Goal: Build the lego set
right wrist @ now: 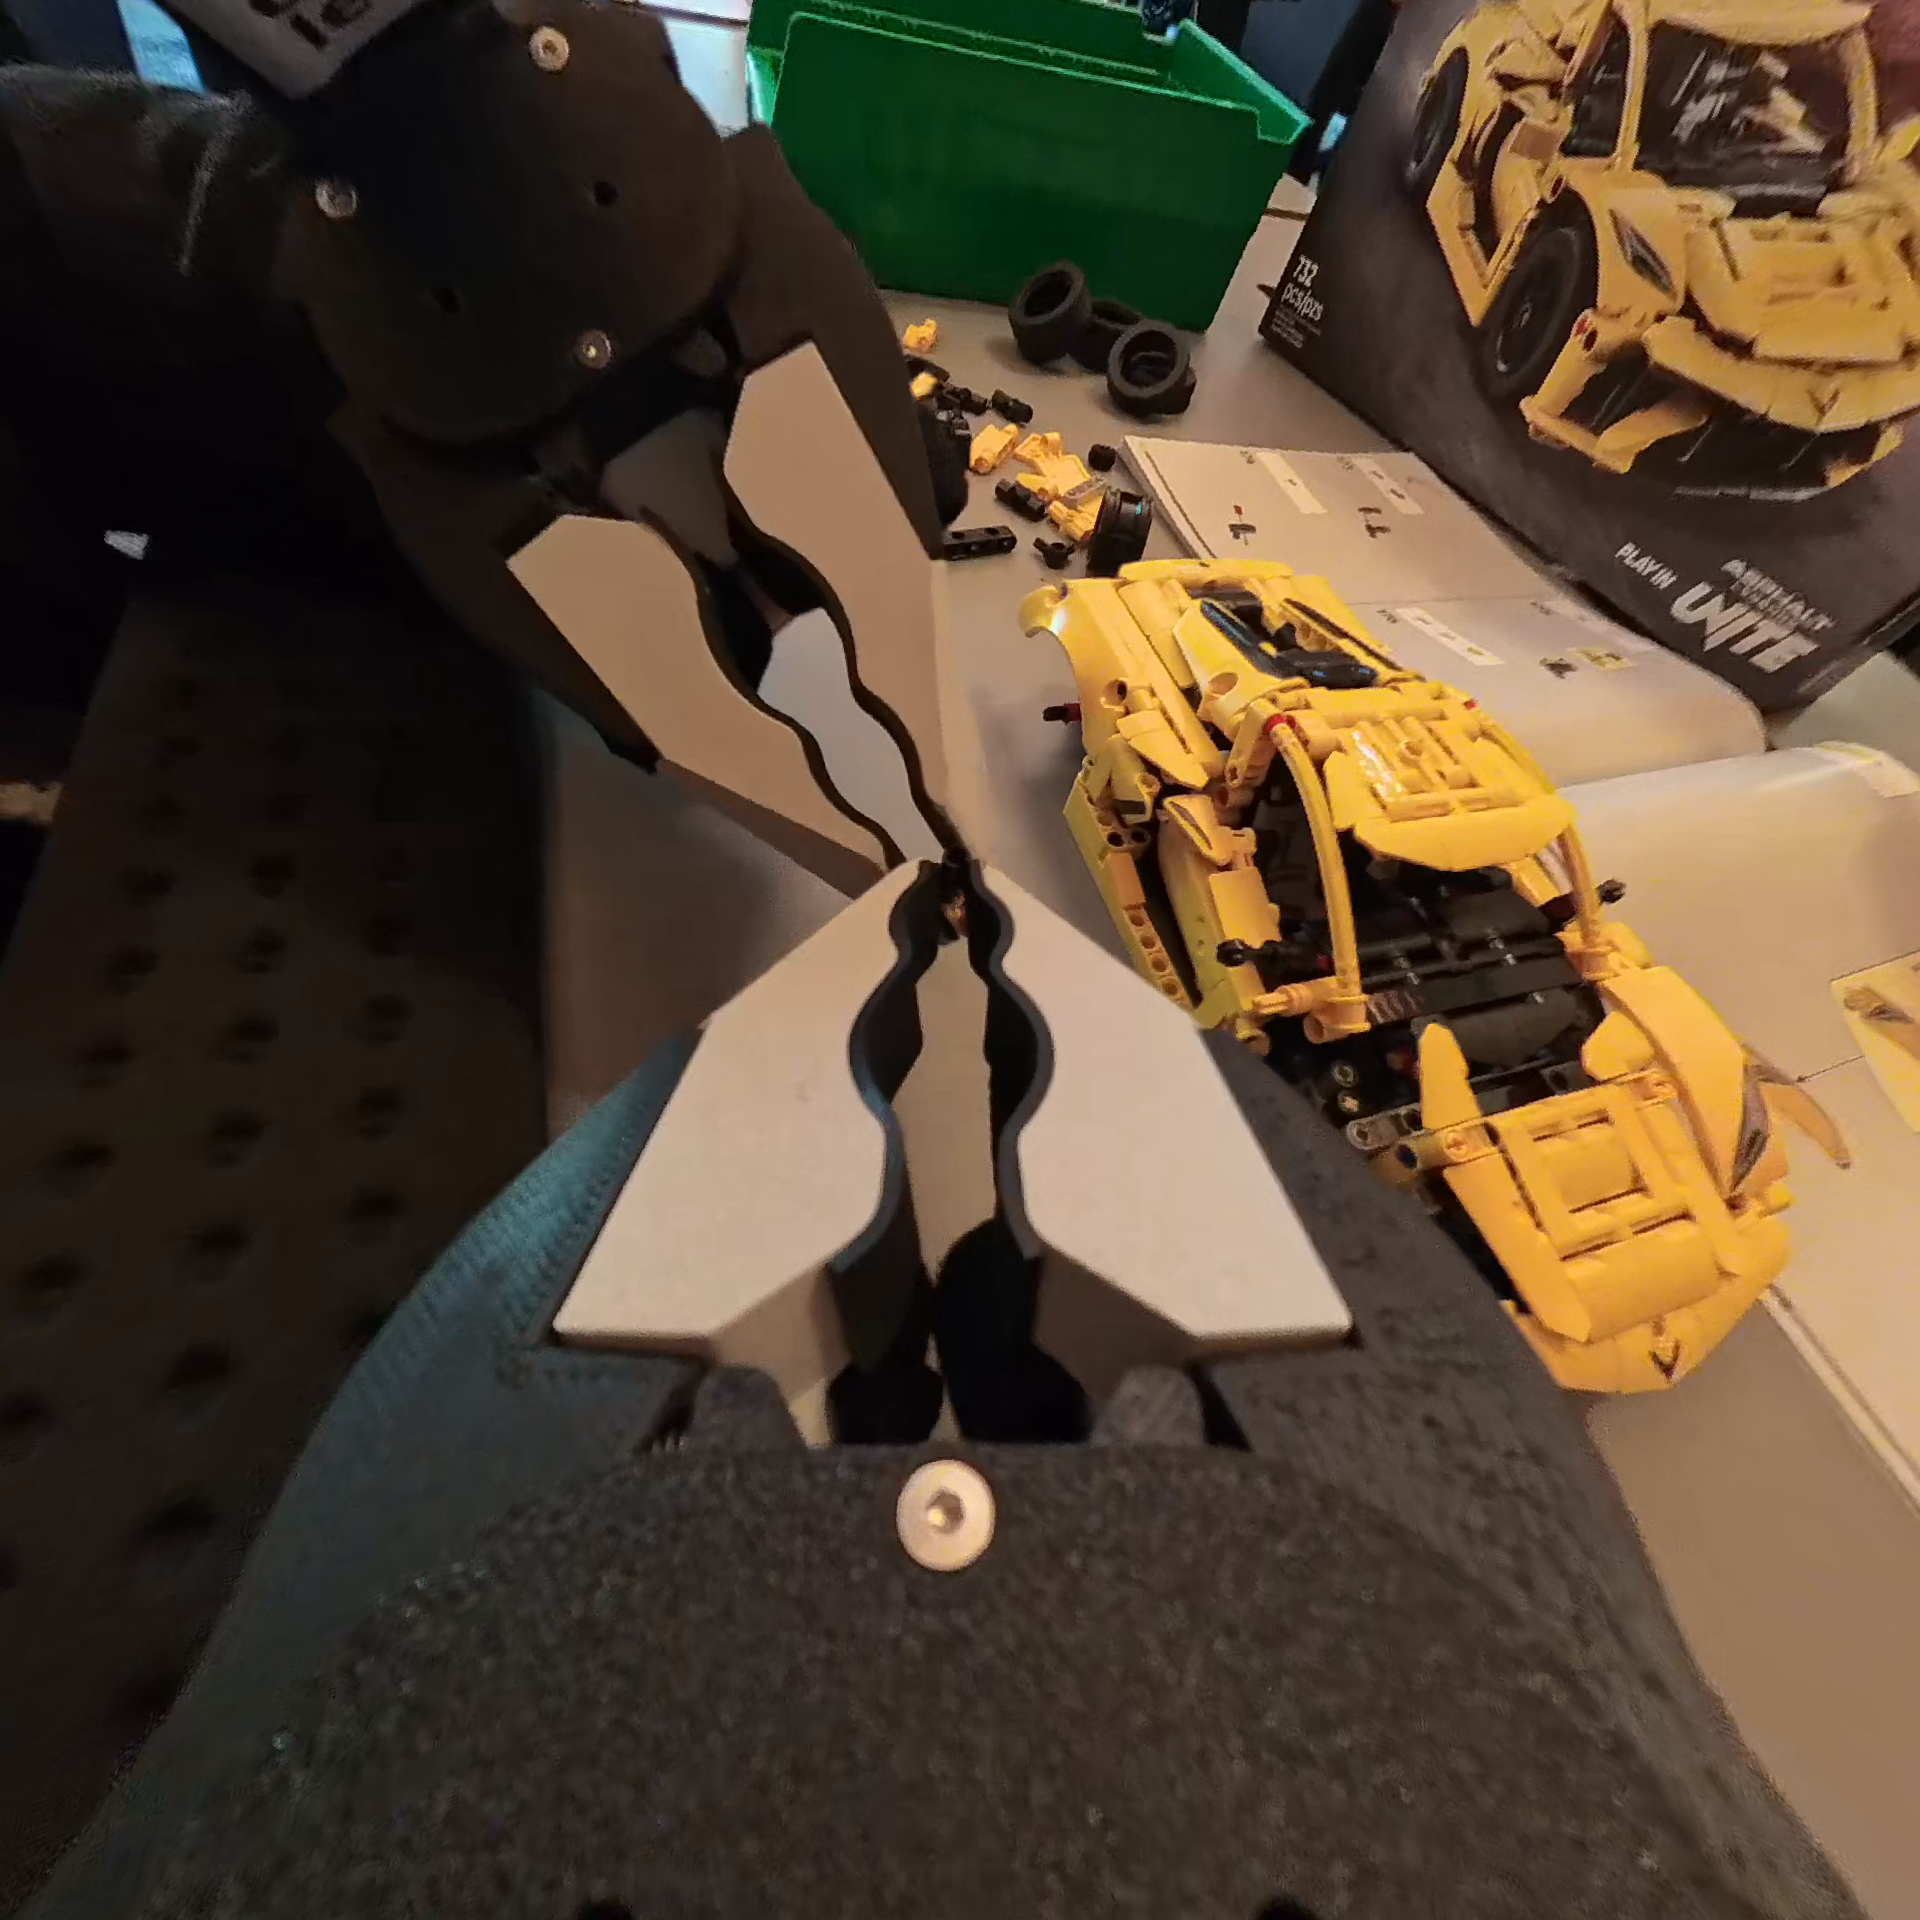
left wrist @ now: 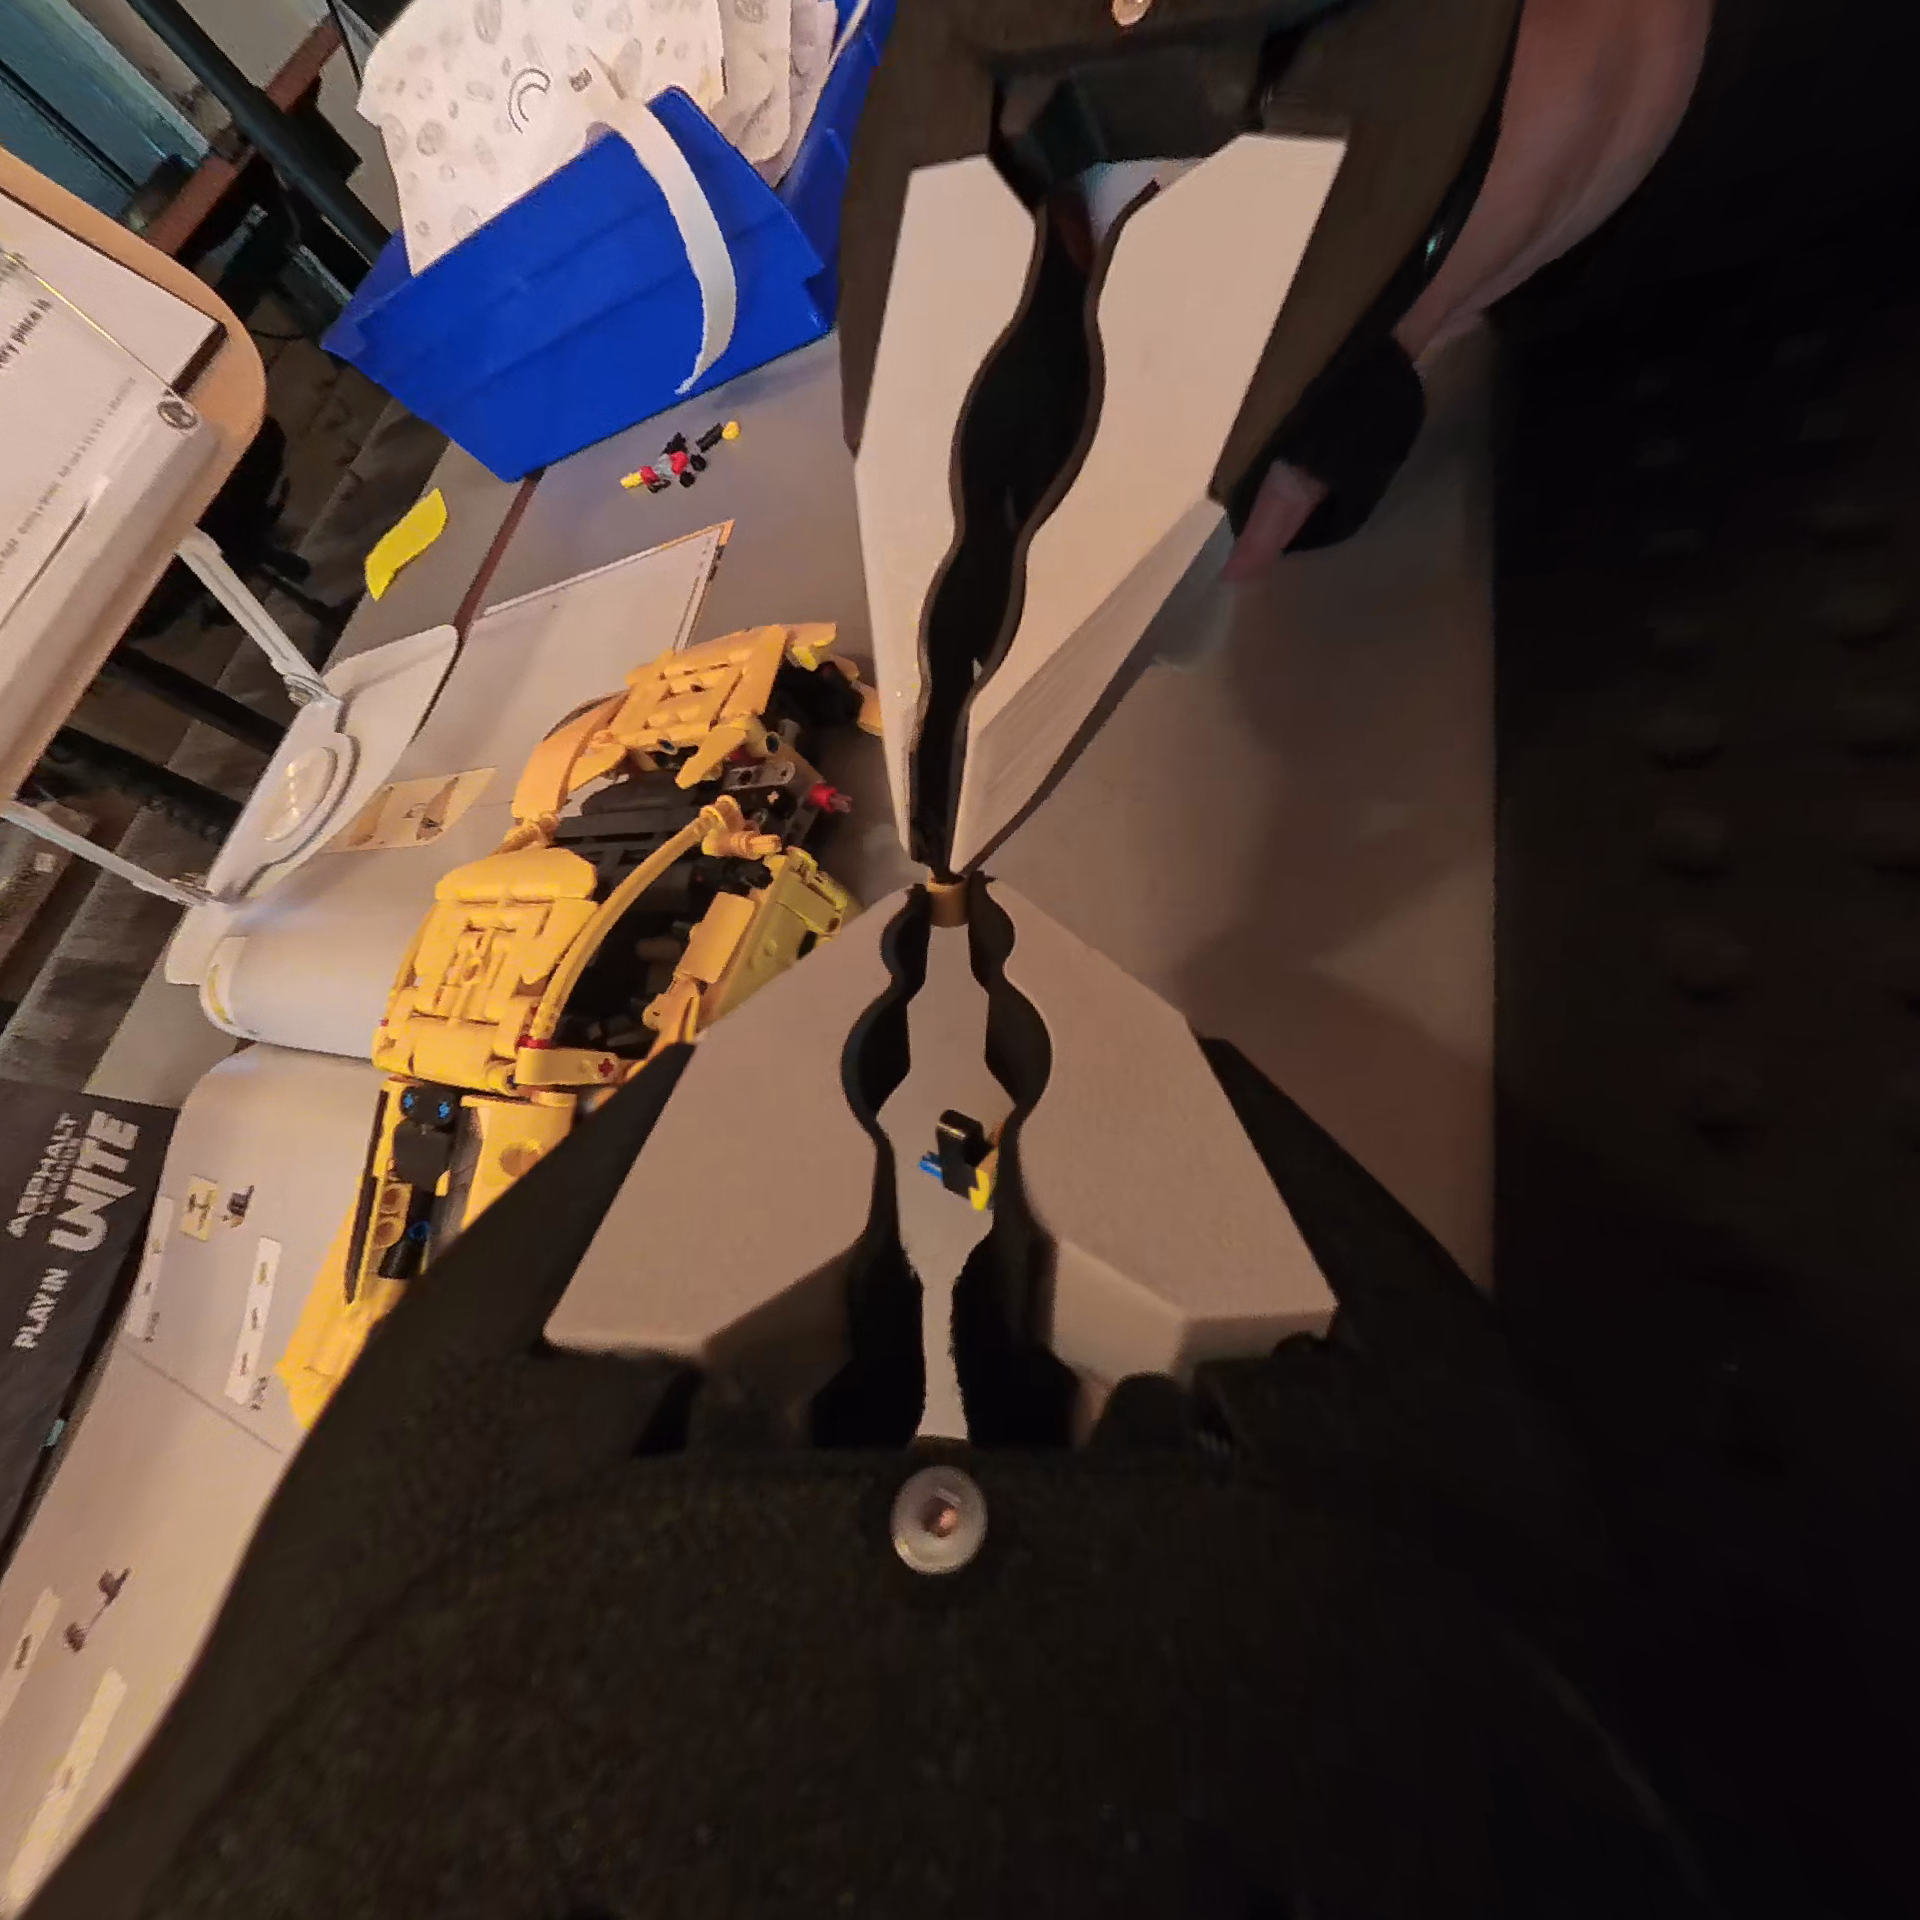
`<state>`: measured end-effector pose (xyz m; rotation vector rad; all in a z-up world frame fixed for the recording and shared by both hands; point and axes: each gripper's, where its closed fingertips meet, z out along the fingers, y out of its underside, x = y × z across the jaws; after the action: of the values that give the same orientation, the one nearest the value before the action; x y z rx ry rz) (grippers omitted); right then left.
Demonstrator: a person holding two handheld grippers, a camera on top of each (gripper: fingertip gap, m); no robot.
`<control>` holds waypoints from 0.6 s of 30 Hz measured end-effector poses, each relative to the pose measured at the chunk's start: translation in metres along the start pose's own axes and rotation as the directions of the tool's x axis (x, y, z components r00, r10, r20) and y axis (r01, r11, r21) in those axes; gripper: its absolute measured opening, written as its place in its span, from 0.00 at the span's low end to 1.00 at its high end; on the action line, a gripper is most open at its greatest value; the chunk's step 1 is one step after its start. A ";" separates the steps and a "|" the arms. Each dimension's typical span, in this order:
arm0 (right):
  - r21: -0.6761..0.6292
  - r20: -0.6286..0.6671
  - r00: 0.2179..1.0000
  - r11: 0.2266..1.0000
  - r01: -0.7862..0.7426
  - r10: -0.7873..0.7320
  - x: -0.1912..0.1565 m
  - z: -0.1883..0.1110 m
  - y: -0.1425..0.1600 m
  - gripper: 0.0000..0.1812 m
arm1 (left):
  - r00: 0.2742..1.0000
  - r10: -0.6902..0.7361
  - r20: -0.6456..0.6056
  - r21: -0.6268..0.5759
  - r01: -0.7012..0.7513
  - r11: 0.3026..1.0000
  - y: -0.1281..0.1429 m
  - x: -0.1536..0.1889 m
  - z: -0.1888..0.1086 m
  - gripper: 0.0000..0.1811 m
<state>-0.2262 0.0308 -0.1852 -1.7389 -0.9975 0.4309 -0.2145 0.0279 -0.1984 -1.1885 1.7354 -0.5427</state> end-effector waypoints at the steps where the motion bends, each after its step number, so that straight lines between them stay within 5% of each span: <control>1: 0.002 -0.002 1.000 1.000 0.008 -0.008 0.000 0.000 0.000 0.02 | 1.000 0.007 0.006 0.000 -0.007 1.000 -0.001 0.000 -0.001 0.03; 18: 0.084 0.067 0.991 0.989 -0.119 0.114 0.002 -0.011 -0.006 0.02 | 0.995 -0.094 -0.046 0.101 0.098 0.990 -0.012 -0.002 -0.006 0.03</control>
<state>-0.2198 0.0263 -0.1746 -1.7189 -0.9096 0.5983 -0.2141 0.0233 -0.1850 -1.1997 1.6705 -0.7107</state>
